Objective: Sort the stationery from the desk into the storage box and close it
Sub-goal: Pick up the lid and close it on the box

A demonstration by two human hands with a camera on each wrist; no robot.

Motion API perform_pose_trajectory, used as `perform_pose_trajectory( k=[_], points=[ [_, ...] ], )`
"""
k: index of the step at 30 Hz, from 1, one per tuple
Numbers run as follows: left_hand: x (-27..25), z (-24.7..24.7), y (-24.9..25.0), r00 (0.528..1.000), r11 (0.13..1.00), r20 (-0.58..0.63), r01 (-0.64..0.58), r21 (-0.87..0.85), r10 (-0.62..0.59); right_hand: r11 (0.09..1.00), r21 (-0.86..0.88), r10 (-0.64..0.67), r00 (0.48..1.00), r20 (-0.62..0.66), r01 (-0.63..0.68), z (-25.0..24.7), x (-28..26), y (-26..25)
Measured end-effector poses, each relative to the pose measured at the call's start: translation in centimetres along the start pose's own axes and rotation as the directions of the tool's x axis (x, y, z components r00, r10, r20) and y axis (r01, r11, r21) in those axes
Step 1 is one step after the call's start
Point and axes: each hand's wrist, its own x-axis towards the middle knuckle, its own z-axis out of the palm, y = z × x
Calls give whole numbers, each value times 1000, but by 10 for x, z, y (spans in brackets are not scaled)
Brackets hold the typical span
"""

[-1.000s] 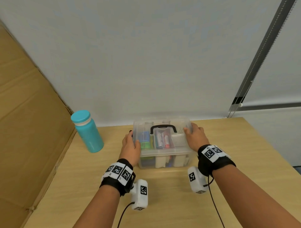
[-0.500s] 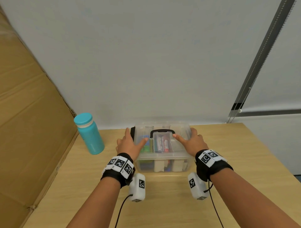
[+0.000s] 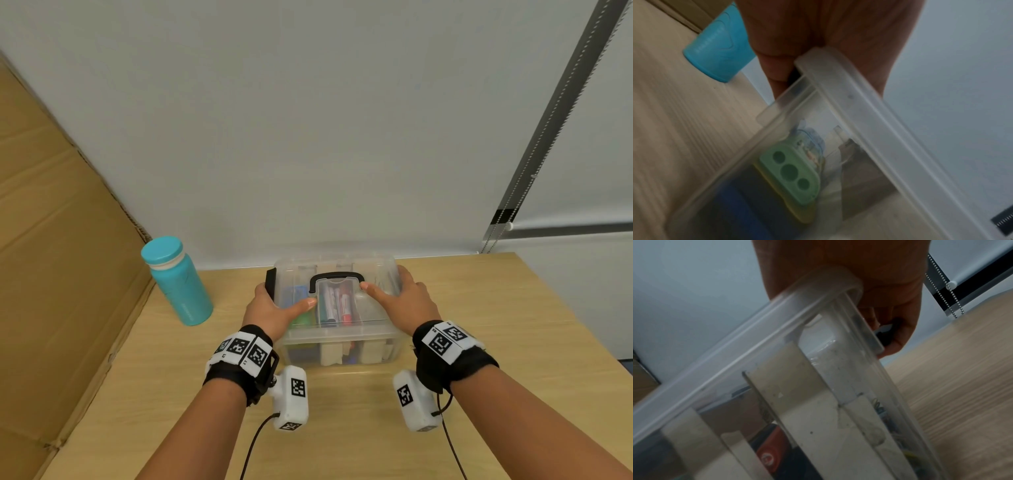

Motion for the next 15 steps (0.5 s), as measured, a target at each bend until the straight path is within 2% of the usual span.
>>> perform_pose_trajectory(
  k=[5,10,15],
  points=[
    [0,2,2,998,997,17,-58,58,57,1000,-11,-5,1000,-11,5,2,1,1],
    [0,3,0,996,995,18,-88,48,87,999,-45,-4,1000,2,4,-1,1,-2],
    [-6,3,-3,985,982,-7,-173,78,174,972,-237,2,1000,-2,-3,-7,-6,-9]
  ],
)
